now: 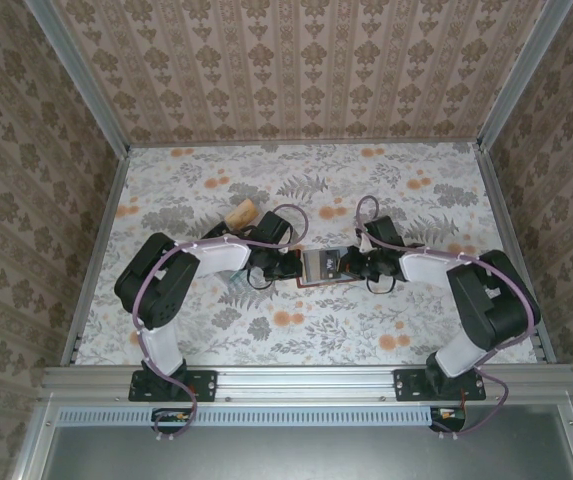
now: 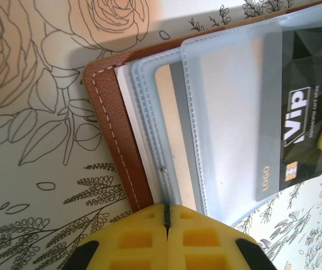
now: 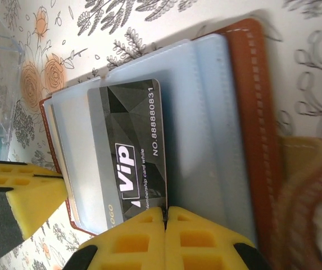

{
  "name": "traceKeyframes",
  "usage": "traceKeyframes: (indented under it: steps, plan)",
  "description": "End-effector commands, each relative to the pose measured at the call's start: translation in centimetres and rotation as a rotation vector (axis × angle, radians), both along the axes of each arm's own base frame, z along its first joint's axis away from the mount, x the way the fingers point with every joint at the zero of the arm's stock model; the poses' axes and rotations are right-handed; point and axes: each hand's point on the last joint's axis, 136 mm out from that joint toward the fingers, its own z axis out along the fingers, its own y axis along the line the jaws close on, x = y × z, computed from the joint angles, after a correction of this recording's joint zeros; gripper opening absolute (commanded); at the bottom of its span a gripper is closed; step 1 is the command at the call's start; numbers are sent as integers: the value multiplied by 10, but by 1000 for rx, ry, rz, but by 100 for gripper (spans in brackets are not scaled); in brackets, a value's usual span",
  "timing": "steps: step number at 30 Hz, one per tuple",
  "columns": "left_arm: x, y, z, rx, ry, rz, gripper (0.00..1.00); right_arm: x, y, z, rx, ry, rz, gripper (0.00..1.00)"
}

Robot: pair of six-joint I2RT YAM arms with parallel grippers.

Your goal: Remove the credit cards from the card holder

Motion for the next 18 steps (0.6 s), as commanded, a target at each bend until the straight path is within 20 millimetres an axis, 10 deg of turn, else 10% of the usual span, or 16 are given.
traceKeyframes:
  steps: [1,12,18]
  plan:
    - [-7,10,-10,58,37,8,0,-13,-15,-2,-49,22,1,5]
    - [-3,8,5,38,11,2,0,-10,-29,20,-27,-29,-13,1]
    - [9,-4,53,-79,-60,22,42,-3,-23,60,32,-134,2,0]
